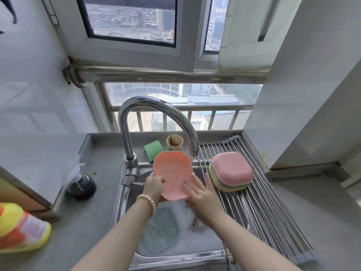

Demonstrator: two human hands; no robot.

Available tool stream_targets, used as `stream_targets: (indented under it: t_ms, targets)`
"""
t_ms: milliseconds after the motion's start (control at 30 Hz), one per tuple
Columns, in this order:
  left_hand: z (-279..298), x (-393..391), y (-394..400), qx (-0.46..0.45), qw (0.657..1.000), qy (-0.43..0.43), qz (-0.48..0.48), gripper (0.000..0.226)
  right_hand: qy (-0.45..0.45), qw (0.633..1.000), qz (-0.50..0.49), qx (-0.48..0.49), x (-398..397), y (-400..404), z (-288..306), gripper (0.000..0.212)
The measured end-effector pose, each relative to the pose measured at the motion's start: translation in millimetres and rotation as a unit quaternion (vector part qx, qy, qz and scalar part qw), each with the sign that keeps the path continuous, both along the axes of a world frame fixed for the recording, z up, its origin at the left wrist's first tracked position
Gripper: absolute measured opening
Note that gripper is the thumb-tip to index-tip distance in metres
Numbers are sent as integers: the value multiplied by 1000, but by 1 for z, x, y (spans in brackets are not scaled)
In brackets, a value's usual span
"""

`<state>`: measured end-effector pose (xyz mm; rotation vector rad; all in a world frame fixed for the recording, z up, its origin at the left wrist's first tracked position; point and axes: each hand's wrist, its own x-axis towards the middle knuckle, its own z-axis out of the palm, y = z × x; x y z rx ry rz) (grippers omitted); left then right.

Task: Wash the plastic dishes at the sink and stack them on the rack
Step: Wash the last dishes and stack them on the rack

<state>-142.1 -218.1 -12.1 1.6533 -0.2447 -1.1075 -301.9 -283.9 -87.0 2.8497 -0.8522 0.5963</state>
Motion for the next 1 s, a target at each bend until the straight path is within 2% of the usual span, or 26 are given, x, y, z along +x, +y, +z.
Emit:
stream_targets:
  t_ms: [67,200,300,367,400,433,500,567,633,700,733,800,867,900,933,1000]
  targets:
    - [-2,3,-1,7,998,61,-4,18,7,1000,-8,-24,0,-1,-4,57]
    - [-12,-16,5,-70,992,90,46,26,-90,996,17,-25,9,15,7,27]
    - [-20,-40,11,-115,988,66,79,28,-173,980,-5,96,32,39,23,18]
    - [-21,-41,7,-106,990,10,94,24,-271,931,-23,244,41,48,33,16]
    - [-18,-37,4,-95,991,-16,91,26,-300,902,-17,310,41,49,34,19]
    - [-14,-32,2,-82,992,-44,86,28,-301,894,6,332,38,47,32,19]
    - [-8,-20,1,-54,991,-103,63,28,-249,938,60,234,27,38,22,18]
    - [-1,-11,1,-37,986,-158,22,27,-188,970,69,136,15,22,13,21]
    - [3,-4,0,-22,980,-199,-15,28,-120,988,62,76,4,7,11,28]
    - [4,5,-2,8,978,-205,-32,28,-22,998,41,39,-3,-2,18,40]
    - [4,10,-3,23,983,-181,-31,28,10,999,27,38,-6,-4,23,45]
    - [4,15,-2,50,996,-65,-35,24,36,996,-9,76,-10,-6,28,49]
    - [3,14,0,67,995,63,-36,20,-48,987,-25,153,-9,-6,35,41]
    - [-2,12,0,65,992,104,-36,18,-110,968,-34,221,-7,-5,42,36]
    - [-8,10,-1,59,988,136,-36,15,-162,943,-45,286,-6,-4,48,36]
    - [-24,3,-5,44,986,158,-30,15,-207,896,-63,387,-4,-1,63,46]
